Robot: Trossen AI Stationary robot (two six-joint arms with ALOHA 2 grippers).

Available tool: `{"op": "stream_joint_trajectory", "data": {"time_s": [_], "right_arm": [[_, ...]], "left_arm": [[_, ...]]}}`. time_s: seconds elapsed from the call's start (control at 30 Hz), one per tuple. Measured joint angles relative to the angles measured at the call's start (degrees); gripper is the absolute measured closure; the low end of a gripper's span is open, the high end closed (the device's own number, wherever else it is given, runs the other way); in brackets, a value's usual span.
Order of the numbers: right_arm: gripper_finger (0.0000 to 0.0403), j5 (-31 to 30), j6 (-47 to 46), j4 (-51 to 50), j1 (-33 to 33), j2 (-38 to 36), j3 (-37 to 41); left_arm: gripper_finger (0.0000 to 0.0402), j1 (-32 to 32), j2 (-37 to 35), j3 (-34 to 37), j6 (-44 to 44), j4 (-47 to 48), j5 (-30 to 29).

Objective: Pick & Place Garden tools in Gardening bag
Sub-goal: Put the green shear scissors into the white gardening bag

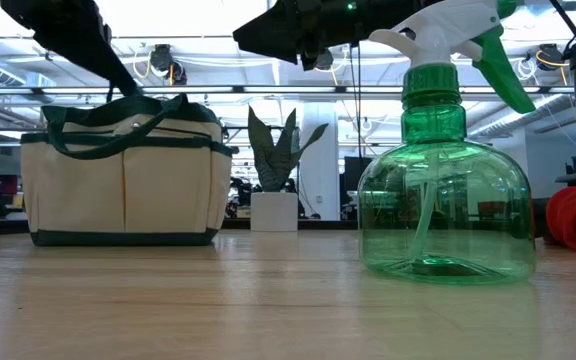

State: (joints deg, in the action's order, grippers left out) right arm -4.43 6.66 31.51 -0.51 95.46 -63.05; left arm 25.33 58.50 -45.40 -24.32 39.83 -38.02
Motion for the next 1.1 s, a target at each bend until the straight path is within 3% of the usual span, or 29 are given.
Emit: {"op": "stream_joint_trajectory", "data": {"time_s": [0.6, 1.1], "right_arm": [[0.0275, 0.00, -0.01, -0.07, 0.00, 0.00, 0.01], [0.0275, 0.00, -1.62, -0.07, -0.02, 0.00, 0.02]], "left_arm": [[0.0355, -4.83, 0.39, 7.48, -1.10, -10.44, 4.97], [0.0345, -4.86, 0.37, 8.24, -5.21, -7.49, 11.36]]}}
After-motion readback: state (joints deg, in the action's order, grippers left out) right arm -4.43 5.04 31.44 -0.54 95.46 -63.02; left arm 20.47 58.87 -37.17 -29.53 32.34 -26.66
